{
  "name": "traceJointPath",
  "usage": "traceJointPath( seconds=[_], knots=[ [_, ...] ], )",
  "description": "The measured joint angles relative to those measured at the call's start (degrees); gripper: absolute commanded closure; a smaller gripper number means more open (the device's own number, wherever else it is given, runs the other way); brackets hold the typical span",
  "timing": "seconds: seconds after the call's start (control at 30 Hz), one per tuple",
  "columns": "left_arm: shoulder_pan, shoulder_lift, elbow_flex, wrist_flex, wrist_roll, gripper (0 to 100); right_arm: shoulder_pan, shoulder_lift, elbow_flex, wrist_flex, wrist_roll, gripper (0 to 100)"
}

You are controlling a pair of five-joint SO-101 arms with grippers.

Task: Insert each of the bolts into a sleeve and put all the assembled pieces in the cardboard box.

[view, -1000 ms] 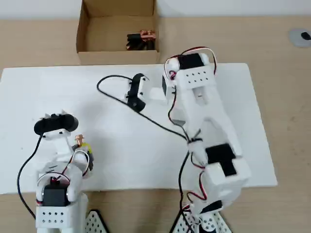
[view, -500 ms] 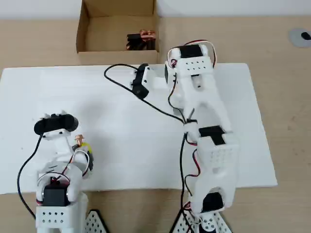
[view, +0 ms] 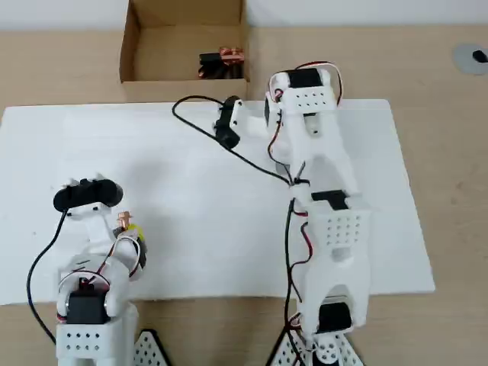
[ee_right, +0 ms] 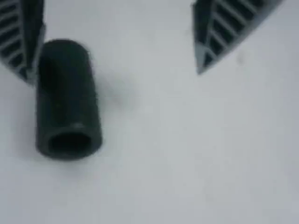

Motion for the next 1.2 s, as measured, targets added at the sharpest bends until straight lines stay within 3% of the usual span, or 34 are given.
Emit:
traceJointPath(
  seconds=[0.33, 0.6, 0.97, 1.2],
  knots=[
    [0.0, 0.0, 0.0, 0.0, 0.0, 99, 0.44, 4.66, -2.11, 0.0, 2.11, 74.8],
    [0.0, 0.0, 0.0, 0.0, 0.0, 99, 1.23, 9.05, -8.97, -0.18, 1.14, 96.0],
    [0.0, 0.0, 0.0, 0.0, 0.0, 99, 1.41, 9.76, -9.76, -0.18, 0.53, 99.1],
    [0.0, 0.0, 0.0, 0.09, 0.0, 99, 1.05, 10.11, -18.02, 0.0, -8.09, 98.9]
  ],
)
